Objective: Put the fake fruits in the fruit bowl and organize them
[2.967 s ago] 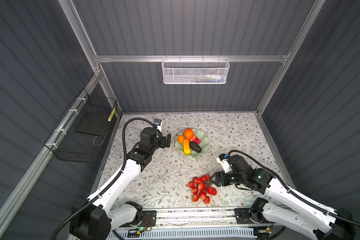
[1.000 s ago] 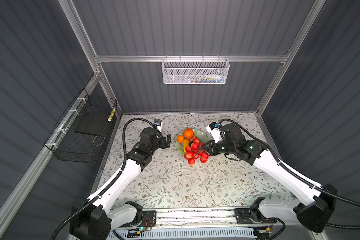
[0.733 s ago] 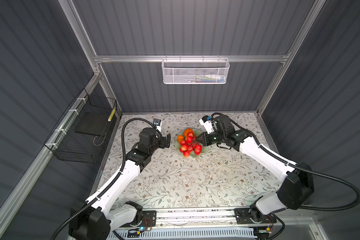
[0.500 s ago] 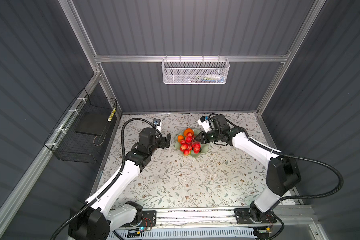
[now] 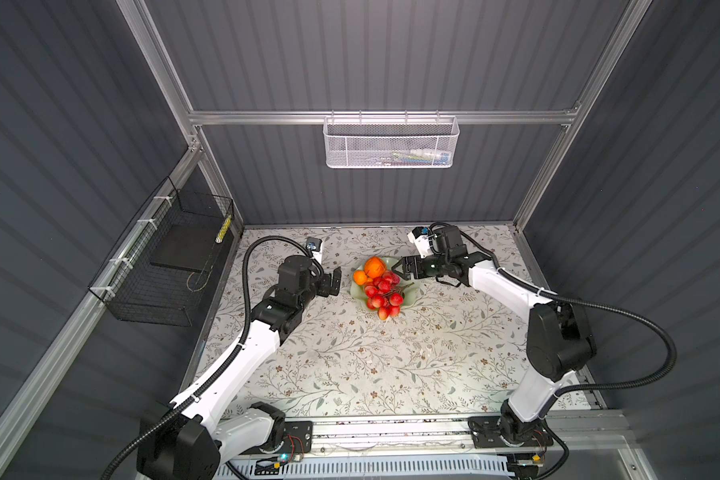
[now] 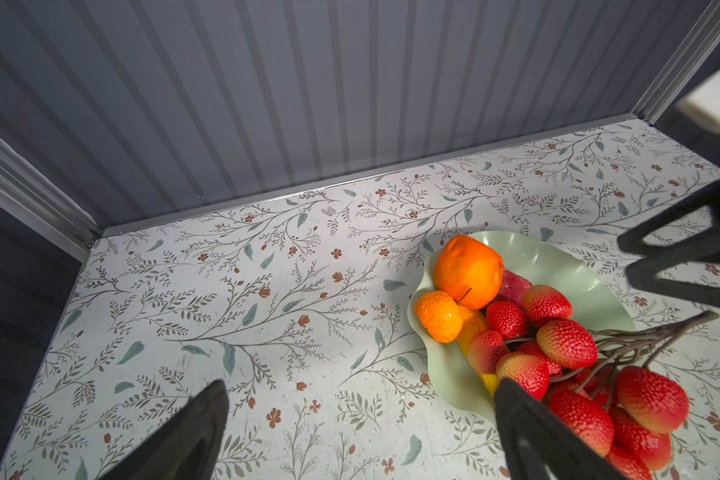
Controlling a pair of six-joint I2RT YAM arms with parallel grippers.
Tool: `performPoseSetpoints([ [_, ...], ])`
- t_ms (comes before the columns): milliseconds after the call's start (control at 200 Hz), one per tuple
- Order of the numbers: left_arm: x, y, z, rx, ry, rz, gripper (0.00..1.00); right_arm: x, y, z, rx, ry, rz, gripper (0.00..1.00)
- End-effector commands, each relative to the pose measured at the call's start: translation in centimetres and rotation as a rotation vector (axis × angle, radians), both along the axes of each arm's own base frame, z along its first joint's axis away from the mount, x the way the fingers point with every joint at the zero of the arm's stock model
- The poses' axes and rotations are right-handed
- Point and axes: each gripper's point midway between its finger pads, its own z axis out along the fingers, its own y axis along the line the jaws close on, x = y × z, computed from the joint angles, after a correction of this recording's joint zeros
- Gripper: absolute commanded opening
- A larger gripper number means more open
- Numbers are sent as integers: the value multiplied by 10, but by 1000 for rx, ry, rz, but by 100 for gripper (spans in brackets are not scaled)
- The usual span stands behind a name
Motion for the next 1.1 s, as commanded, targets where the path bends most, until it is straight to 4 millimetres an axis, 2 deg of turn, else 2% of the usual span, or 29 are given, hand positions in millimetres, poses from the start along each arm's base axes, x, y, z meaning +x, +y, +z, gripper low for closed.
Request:
performPoseSetpoints([
  [0,7,8,21,20,-40,47,100,13,-27,38,-37,-145,-126,99],
  [60,8,15,26,17,-57,89,100,12,-44,50,-50,-210,-195,99],
  [125,8,25,22,-5,-76,153,100,8,-67,64,-66,-295,-286,99],
  [200,6,36,4,-4,-93,212,100,-2,-96,76,-90,-393,-388,99],
  [260,4,48,-13,5,-120,270,100,-13,-127,80,-137,-460,-495,99],
  [335,1,62,-34,68,-183,320,100,-26,-168,73,-199,-506,-624,99],
  [460,5,84,-69,177,-204,371,100,-47,-236,44,-297,-535,-841,99],
  [580,14,105,-107,157,-130,378,100,-59,-272,12,-327,-600,-941,99],
  [635,18,114,-122,133,-114,379,100,-59,-283,1,-322,-604,-971,99],
  [665,20,119,-129,123,-104,381,100,-55,-287,-14,-353,-580,-968,99],
  [710,23,125,-141,110,-82,388,100,-54,-293,-23,-392,-576,-969,99],
  [765,27,129,-154,87,-65,379,100,-52,-299,-27,-358,-612,-980,99],
  [790,29,130,-160,82,-60,373,100,-51,-299,-31,-335,-605,-967,99],
  [845,35,130,-159,77,-64,371,100,-49,-297,-44,-299,-580,-931,99],
  [905,41,134,-161,53,-74,378,100,-47,-290,-49,-277,-616,-888,99],
  [950,46,135,-171,30,-65,370,100,-45,-285,-59,-279,-609,-850,99],
  [990,49,135,-182,33,-49,367,100,-41,-283,-55,-272,-634,-846,99],
  [1021,49,134,-190,32,-47,361,100,-41,-283,-60,-283,-595,-840,99],
  [1061,52,134,-183,29,-86,361,100,-40,-286,-63,-298,-554,-854,99],
  [1096,51,137,-187,33,-41,378,100,-38,-291,-62,-304,-561,-885,99],
])
